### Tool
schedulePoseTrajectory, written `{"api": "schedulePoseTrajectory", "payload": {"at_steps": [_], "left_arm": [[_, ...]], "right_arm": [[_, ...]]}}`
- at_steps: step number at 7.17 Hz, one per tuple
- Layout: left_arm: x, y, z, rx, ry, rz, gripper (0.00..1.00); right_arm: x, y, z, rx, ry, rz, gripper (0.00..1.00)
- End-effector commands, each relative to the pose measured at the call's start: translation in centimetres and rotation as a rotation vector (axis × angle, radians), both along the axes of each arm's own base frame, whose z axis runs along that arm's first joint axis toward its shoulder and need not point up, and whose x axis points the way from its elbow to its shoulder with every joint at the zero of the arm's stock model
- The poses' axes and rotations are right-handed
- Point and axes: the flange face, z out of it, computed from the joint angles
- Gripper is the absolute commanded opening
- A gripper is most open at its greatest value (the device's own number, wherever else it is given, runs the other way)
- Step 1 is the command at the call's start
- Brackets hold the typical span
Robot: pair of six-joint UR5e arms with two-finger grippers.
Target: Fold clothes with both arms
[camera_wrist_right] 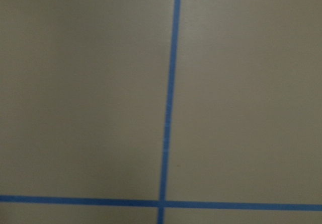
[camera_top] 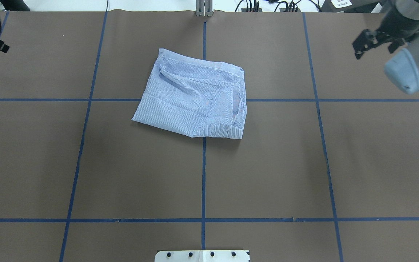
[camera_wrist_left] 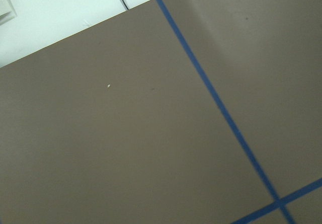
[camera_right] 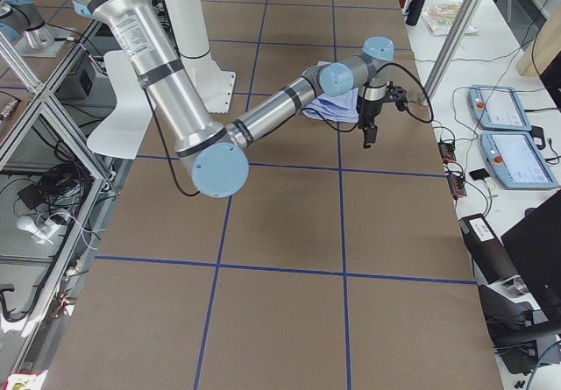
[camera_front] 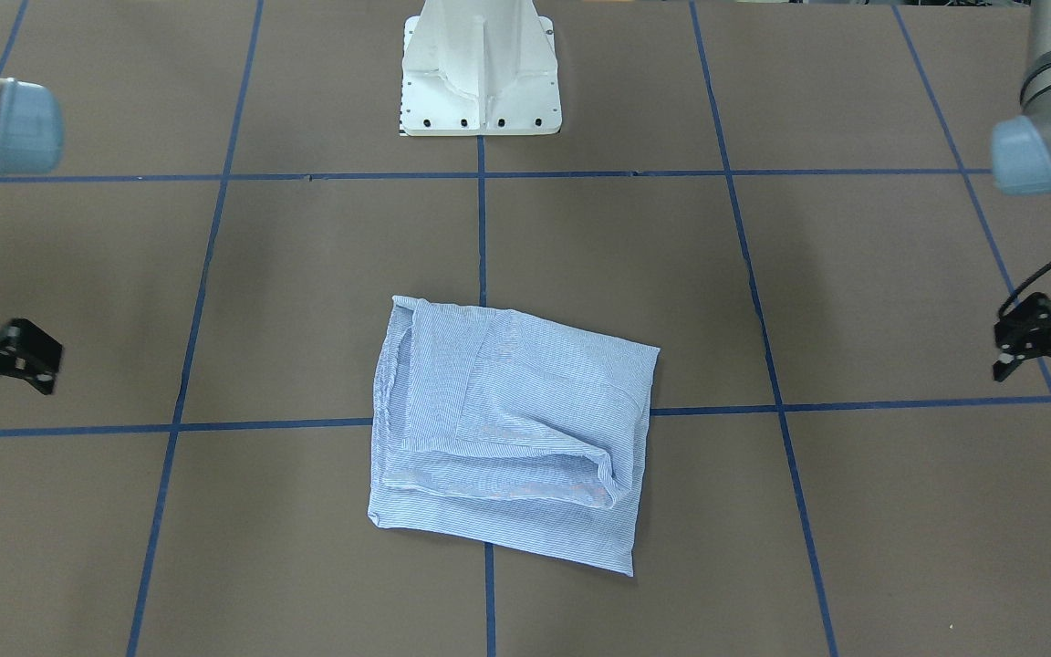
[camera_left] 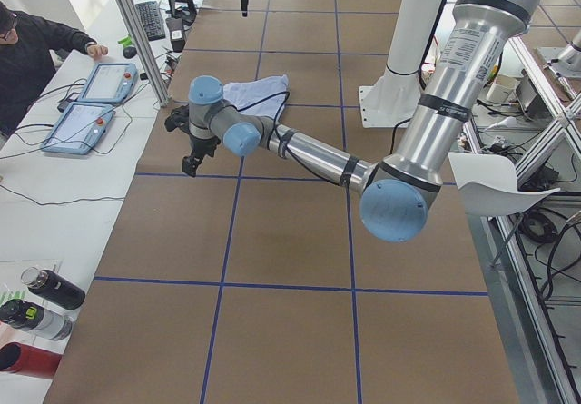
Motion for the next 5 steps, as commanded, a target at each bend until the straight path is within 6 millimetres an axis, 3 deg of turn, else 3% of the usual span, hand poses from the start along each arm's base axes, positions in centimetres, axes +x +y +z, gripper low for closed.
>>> {"api": "schedulePoseTrajectory", "payload": {"at_steps": [1, 2, 3, 4, 5], "left_arm": [[-6.6, 6.5, 8.8, -0.127, 0.006, -0.047, 1.0], [-8.6, 7.4, 10.1, -0.139, 0.001, -0.076, 1.0], [-12.3, 8.9, 11.6, -0.152, 0.001, -0.125, 1.0], [-13.4, 12.3, 14.9, -0.204, 0.012, -0.118, 1.0], [-13.5, 12.8, 15.0, -0.224, 0.033, -0.119, 1.0]], "right_arm": [[9.3, 8.0, 7.5, 0.0, 0.0, -0.078, 1.0], [12.7, 10.6, 11.4, -0.008, -0.021, -0.118, 1.0], [15.3, 13.2, 14.7, -0.011, -0.019, -0.117, 1.0], [16.7, 16.8, 18.3, -0.006, -0.035, -0.105, 1.0], [17.6, 19.6, 20.6, -0.01, -0.045, -0.083, 1.0]]}}
